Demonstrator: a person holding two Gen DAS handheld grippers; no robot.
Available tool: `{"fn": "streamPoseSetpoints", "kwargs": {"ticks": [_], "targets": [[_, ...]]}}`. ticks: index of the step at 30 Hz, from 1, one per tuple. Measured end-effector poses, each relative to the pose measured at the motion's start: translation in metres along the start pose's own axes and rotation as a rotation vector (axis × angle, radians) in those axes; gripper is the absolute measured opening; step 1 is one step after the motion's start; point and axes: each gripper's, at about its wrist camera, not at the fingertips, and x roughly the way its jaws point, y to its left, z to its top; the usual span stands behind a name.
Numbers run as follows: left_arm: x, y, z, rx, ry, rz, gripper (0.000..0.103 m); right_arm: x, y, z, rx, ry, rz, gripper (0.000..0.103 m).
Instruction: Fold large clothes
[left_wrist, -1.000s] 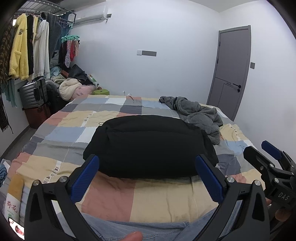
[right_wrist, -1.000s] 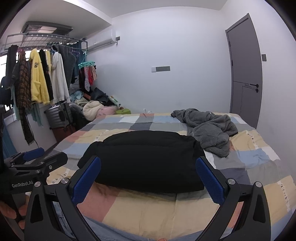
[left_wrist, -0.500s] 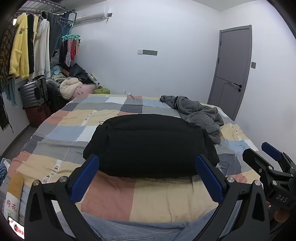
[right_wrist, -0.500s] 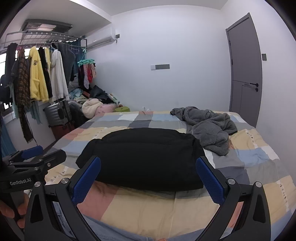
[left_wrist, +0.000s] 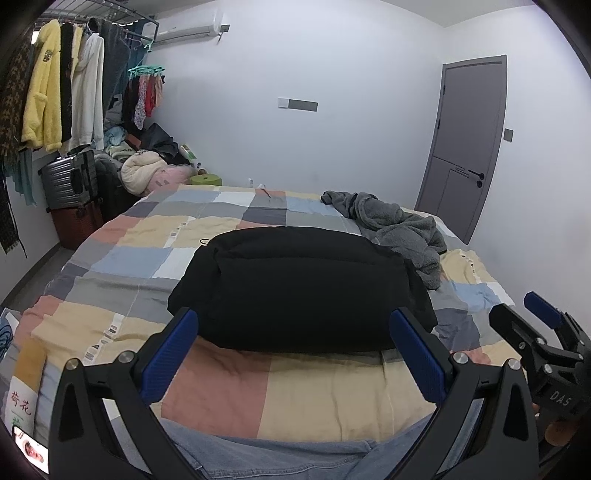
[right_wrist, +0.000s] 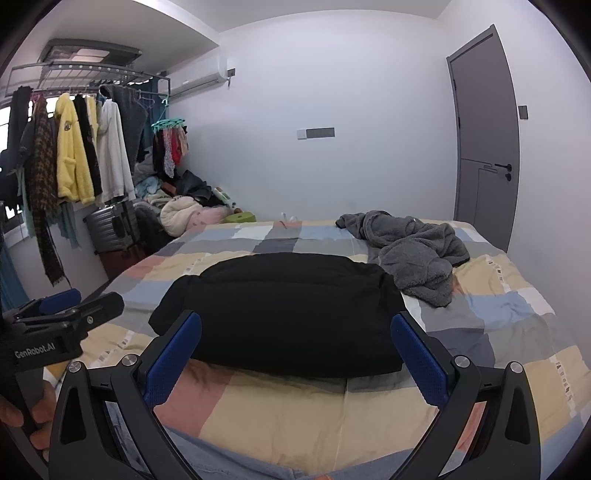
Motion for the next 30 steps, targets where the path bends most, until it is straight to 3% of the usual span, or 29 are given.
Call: {"fn": "streamPoseSetpoints", "kwargs": {"ticks": [30], "targets": [[0.0043, -0.0031, -0.0068, 0.017, 0.020, 0.009, 0.103, 0.0020, -0.0018, -0.0075, 0.010, 0.015, 0.002, 0.103]]}}
